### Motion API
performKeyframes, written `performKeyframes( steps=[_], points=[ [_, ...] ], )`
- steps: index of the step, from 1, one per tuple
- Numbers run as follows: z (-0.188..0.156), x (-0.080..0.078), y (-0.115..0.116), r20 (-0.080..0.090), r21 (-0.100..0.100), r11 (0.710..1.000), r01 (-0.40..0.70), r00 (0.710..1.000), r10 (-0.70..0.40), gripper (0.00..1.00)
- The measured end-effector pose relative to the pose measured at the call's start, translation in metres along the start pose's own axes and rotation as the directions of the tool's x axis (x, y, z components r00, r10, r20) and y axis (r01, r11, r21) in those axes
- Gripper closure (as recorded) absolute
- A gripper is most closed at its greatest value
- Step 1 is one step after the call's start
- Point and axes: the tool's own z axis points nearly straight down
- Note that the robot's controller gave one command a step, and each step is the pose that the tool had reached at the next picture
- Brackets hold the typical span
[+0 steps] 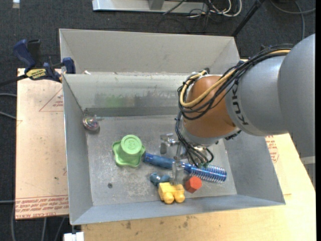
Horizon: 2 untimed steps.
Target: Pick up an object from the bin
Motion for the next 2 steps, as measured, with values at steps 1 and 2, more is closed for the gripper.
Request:
performKeyframes(
  steps=[1,2],
  points=[
    [-0.003,-0.004,-0.004,0.009,0.002,1.0,-0.006,1.0,0.006,1.0],
    [-0.128,-0.002,-0.028,0.016,0.004,1.0,-0.007,1.0,0.007,1.0]
  ],
)
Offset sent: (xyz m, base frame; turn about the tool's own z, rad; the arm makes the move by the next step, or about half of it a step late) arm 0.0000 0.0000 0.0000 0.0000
